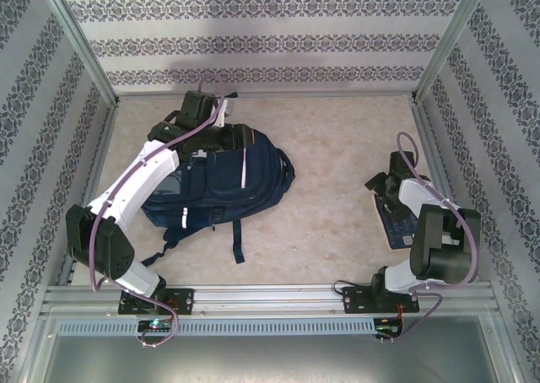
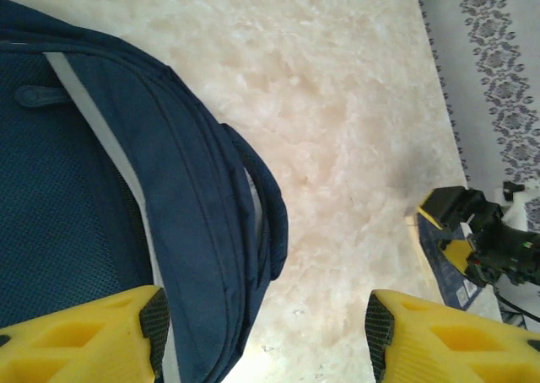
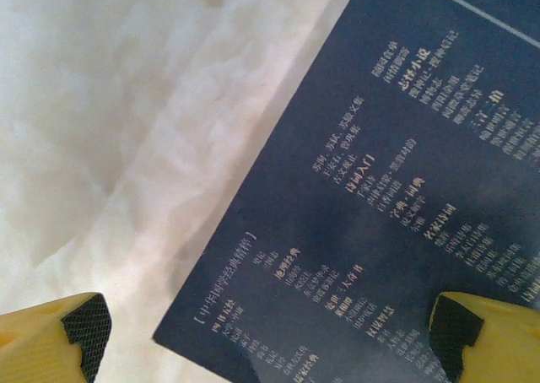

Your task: Pack the student bag

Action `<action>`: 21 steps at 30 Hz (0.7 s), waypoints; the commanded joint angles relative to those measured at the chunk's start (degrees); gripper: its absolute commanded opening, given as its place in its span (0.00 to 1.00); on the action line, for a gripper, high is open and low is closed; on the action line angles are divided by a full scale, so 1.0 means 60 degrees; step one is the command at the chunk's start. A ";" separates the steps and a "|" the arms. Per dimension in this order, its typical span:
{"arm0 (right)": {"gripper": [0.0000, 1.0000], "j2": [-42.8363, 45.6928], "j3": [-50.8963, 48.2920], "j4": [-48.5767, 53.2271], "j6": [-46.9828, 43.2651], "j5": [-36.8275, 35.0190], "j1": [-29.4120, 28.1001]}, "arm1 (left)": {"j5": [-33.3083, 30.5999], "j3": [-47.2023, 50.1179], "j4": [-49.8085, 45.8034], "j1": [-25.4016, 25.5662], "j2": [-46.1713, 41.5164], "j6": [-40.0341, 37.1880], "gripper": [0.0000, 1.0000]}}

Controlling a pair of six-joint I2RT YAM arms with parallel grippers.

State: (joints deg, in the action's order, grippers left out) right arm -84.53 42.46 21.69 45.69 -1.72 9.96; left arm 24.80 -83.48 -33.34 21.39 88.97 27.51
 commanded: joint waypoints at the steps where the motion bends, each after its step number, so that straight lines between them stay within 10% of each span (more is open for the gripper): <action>1: 0.98 -0.0283 -0.0570 -0.1058 0.0930 0.2141 -0.0342 | 0.0573 0.0277 0.0569 0.0163 -0.0019 0.0106 0.64; 12: 0.94 0.1301 -0.0658 -0.1694 0.3863 0.1339 -0.4355 | 0.0821 0.0356 0.0828 0.0761 0.0413 0.0308 0.63; 21: 0.98 0.2329 -0.0084 0.0570 0.0403 -0.1123 -0.3026 | 0.0652 0.0132 0.0940 0.2361 0.0608 0.1176 0.64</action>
State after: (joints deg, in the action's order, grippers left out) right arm -69.08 40.66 17.91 56.01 -1.13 -12.34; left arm 28.49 -81.78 -30.33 31.97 92.33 30.61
